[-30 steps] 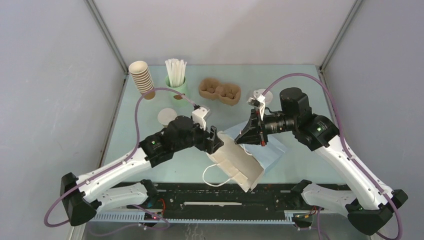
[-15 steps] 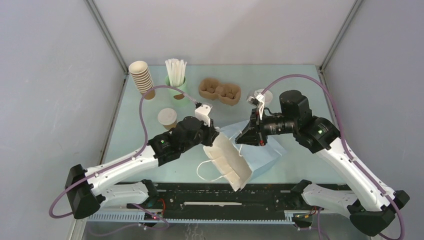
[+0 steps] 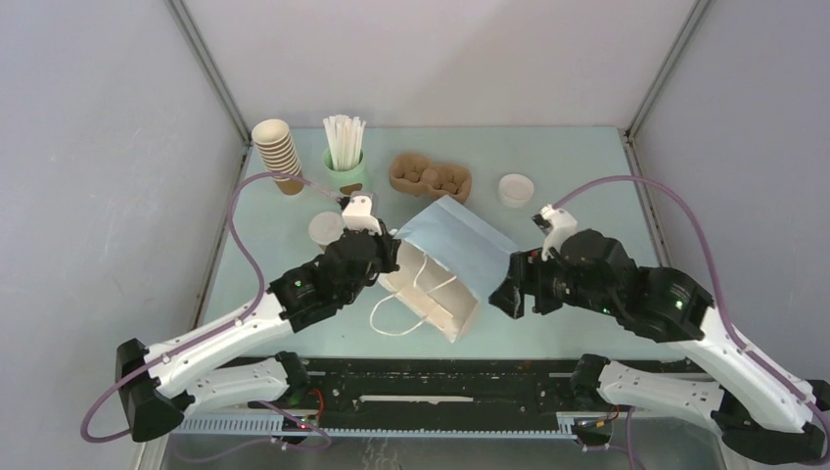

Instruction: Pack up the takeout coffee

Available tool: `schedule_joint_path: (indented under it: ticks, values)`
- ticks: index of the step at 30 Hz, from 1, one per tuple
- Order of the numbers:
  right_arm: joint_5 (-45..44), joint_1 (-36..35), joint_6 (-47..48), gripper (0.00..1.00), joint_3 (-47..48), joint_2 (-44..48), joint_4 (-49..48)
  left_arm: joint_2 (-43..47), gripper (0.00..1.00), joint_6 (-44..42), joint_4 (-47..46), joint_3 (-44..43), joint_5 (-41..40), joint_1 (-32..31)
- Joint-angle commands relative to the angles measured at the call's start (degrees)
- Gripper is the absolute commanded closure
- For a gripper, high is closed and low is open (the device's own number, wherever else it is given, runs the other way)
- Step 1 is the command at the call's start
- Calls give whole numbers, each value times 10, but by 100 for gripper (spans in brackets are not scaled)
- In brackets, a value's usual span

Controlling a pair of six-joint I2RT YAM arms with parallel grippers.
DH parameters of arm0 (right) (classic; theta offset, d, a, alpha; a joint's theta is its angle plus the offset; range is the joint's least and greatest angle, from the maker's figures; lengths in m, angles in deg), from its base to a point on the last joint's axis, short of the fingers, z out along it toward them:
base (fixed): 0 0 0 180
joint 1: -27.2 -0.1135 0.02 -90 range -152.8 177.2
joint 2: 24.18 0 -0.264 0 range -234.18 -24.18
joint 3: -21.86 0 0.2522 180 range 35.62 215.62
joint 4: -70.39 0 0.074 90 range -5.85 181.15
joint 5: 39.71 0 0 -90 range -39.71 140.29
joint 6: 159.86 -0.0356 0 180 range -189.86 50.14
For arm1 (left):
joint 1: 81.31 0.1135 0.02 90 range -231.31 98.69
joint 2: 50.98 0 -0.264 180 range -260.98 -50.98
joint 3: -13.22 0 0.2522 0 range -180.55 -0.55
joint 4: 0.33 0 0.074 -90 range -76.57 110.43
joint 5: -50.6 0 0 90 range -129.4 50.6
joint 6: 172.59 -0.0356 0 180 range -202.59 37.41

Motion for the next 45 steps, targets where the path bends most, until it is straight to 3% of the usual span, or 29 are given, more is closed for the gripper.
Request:
schedule_joint_path:
  ticks: [1, 6, 11, 17, 21, 27, 31, 33, 35, 41, 45]
  values:
    - [-166, -43, -87, 13, -8, 31, 78, -18, 100, 51, 28, -11, -58, -1]
    - [-270, -120, -143, 14, -68, 26, 29, -33, 100, 79, 45, -16, -51, -1]
    - [-353, -164, -170, 19, -66, -39, -36, -23, 100, 94, 51, -6, -53, -1]
    - [-442, -192, -267, 26, -50, -100, -5, -7, 100, 103, 60, -1, -48, -1]
    - [-501, -205, -318, 43, -44, -137, 44, -3, 100, 113, 66, 0, -46, -1]
    - [-533, -217, -367, 47, -32, -184, 93, -2, 100, 119, 67, 0, -44, -1]
    - [-562, -222, -378, 63, -32, -201, 106, -5, 99, 123, 67, -4, -37, -1]
    - [-578, -222, -367, 81, -32, -204, 104, -6, 93, 122, 66, -6, -26, -1]
    - [-601, -221, -352, 98, -32, -202, 104, 0, 79, 113, 67, -6, -10, -1]
    - [-630, -218, -301, 100, -34, -190, 81, 74, 36, 79, 125, -6, 18, 1]
    - [-613, -210, -239, 100, -62, -174, 17, 128, 22, 69, 232, -27, 33, 30]
